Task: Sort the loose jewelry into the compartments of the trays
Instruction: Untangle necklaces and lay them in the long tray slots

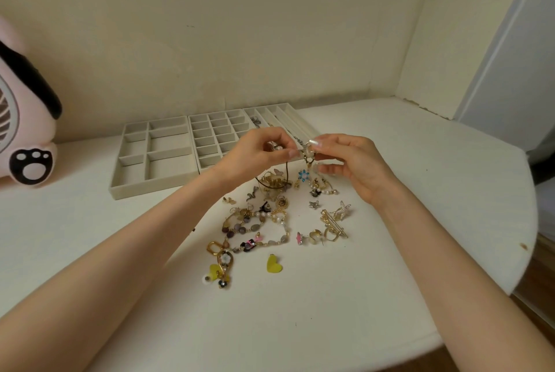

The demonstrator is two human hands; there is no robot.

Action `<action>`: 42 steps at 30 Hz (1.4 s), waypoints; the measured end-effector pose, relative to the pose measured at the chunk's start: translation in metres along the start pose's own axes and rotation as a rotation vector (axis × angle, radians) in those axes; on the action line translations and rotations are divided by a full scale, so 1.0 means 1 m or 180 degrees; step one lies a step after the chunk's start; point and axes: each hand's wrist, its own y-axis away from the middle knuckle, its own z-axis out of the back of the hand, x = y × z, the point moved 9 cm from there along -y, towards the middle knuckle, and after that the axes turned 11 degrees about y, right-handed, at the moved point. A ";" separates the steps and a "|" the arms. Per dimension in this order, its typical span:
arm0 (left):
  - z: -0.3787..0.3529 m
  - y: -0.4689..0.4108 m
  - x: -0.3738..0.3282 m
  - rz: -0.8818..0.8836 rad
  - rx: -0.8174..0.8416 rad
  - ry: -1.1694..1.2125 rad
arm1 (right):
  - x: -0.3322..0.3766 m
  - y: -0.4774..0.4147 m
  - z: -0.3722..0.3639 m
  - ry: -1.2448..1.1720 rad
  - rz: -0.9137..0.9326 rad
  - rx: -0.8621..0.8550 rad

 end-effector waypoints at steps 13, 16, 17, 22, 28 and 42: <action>0.004 0.002 0.000 0.0248 0.0150 0.0144 | 0.009 0.000 0.017 0.1022 0.0302 -0.0655; 0.014 0.001 0.010 0.0436 -0.0068 0.0059 | 0.021 0.003 0.019 0.0876 0.0527 -0.0428; 0.017 0.001 0.013 0.0492 -0.0131 0.0075 | 0.024 0.004 0.012 0.0936 0.0597 -0.0152; 0.021 0.001 0.014 0.0515 -0.0252 0.0178 | 0.002 0.010 -0.030 0.2346 0.0461 0.0810; 0.020 0.000 0.000 0.0444 -0.0246 0.0588 | 0.006 0.005 -0.027 0.2214 0.0608 0.0362; 0.034 -0.001 -0.003 0.0384 -0.0534 0.1159 | 0.011 0.005 -0.036 0.1650 0.0790 0.0066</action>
